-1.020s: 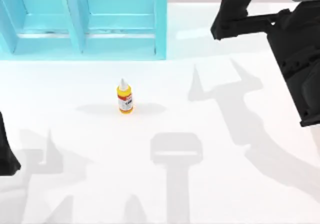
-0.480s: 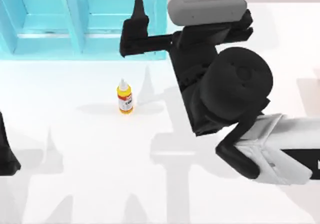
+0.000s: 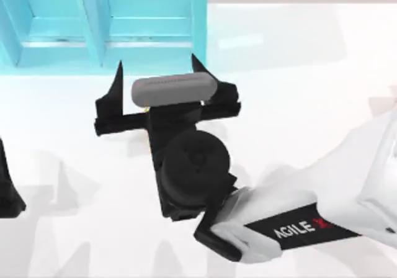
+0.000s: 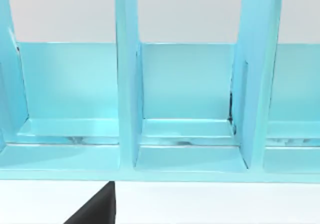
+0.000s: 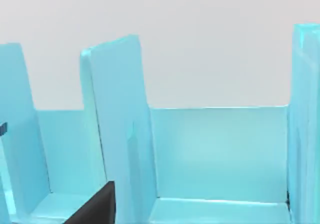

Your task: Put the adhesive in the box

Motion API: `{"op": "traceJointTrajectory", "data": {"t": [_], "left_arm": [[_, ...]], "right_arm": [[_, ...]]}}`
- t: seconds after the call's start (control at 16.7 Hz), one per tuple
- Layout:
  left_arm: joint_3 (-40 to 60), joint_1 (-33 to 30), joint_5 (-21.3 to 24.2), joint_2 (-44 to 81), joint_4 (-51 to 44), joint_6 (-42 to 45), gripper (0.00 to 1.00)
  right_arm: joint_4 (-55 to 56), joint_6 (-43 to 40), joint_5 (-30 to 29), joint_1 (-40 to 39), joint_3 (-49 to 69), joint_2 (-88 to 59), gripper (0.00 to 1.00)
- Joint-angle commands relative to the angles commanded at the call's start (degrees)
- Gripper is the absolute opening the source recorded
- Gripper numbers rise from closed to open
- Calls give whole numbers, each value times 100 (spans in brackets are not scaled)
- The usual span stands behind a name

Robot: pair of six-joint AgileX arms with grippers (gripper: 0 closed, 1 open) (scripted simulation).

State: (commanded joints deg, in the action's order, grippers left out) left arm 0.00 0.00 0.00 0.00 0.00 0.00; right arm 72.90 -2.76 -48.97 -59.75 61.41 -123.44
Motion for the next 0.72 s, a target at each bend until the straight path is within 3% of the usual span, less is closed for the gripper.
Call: {"op": "traceJointTrajectory", "data": {"t": [0.48,0.72], "left_arm": [[0,0,0,0,0,0,100],[0,0,0,0,0,0,100]], "right_arm": [[339,155,-1502,-567,1026,-2193,100],[281,264,-1954,-694,1326,-2751,100]]}}
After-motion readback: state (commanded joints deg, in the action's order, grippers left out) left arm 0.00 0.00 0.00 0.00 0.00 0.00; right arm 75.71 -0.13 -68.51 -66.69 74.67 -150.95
